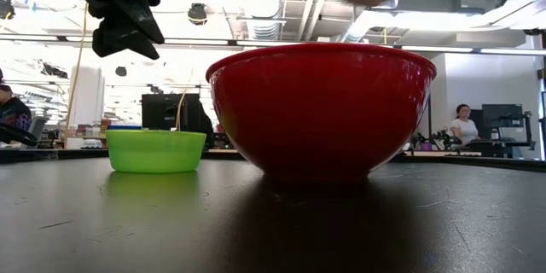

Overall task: Nest bowls inside each other
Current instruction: Stack the orange patterned bowl on top of the blue bowl

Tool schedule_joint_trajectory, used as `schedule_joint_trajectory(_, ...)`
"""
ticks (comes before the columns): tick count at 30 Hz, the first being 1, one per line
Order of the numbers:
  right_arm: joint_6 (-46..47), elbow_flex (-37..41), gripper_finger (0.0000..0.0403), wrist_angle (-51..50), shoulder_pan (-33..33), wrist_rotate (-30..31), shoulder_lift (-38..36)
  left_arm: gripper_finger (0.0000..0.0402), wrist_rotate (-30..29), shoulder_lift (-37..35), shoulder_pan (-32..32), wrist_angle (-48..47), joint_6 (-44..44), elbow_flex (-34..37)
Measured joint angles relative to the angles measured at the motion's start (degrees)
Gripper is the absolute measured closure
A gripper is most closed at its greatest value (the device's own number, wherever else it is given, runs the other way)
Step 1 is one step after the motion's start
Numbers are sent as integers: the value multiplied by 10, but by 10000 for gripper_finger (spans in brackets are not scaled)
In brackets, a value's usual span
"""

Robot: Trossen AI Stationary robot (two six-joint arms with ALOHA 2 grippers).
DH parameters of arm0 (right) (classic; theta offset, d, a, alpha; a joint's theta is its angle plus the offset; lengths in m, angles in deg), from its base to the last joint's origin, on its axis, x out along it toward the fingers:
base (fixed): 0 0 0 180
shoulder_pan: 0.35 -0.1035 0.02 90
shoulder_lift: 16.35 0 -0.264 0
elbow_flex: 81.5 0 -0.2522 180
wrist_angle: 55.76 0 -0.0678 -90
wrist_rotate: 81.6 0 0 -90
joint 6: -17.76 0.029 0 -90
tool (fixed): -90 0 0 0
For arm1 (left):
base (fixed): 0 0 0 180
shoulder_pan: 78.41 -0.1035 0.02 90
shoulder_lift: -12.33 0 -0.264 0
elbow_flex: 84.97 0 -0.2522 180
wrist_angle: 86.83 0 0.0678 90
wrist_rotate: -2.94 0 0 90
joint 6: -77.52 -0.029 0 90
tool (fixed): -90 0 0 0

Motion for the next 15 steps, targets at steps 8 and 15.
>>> schedule_joint_trajectory(8,-158,-92,399,-1,134,-27,118,257,9,0,0,-1,-6,0)
schedule_joint_trajectory(15,-190,-93,399,-23,162,-48,166,257,11,-1,14,-11,-5,0)
